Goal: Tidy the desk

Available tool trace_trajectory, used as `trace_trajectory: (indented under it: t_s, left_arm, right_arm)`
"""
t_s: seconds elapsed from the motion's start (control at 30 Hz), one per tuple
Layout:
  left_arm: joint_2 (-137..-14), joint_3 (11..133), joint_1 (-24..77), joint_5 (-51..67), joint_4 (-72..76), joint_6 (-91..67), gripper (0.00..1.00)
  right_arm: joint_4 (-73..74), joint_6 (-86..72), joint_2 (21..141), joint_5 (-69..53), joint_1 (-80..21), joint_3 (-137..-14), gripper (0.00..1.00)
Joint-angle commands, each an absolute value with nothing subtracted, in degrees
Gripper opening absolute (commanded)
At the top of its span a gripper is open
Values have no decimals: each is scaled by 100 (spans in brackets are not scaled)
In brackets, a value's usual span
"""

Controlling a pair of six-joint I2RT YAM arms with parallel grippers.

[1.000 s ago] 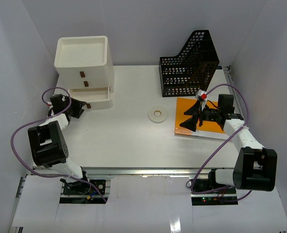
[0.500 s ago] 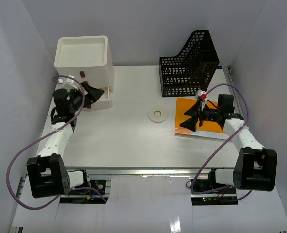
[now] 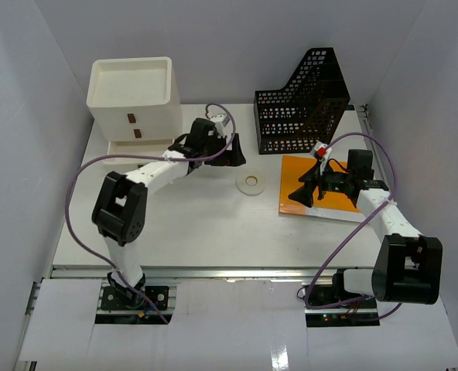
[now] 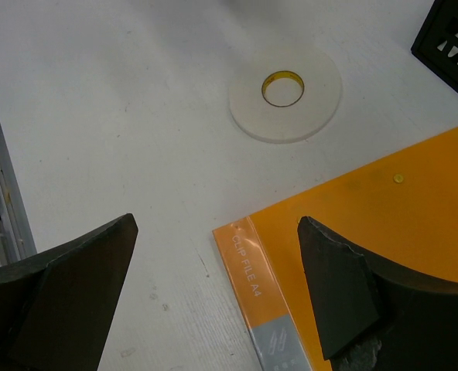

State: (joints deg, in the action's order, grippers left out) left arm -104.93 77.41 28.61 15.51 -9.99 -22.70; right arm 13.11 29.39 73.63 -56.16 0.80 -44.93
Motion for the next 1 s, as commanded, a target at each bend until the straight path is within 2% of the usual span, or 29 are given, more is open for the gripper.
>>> trace_trajectory:
  t_s: [0.0, 0.13, 0.27, 0.67, 0.97]
  left_arm:
    - [-11537, 9191, 3121, 337, -2119, -1685, 98]
    - [-12244, 10093, 3317, 92, -2616, -1468, 98]
    - [-12599, 10395, 3437, -260, -2833, -1257, 98]
    - [-12665, 10199, 3618, 262, -2902, -1040, 93]
    - [-12760, 10017, 3694, -167, -3004, -956, 85]
  right_arm:
    - [1169, 2899, 7323, -5520, 122, -4745, 91]
    - [1200, 2935, 7313, -5488, 141, -4764, 91]
    - [1212, 2952, 7321, -5501, 141, -4780, 91]
    - [1213, 2987, 7356, -5486, 141, -4764, 91]
    - [1213, 2989, 7365, -5502, 141, -4754, 91]
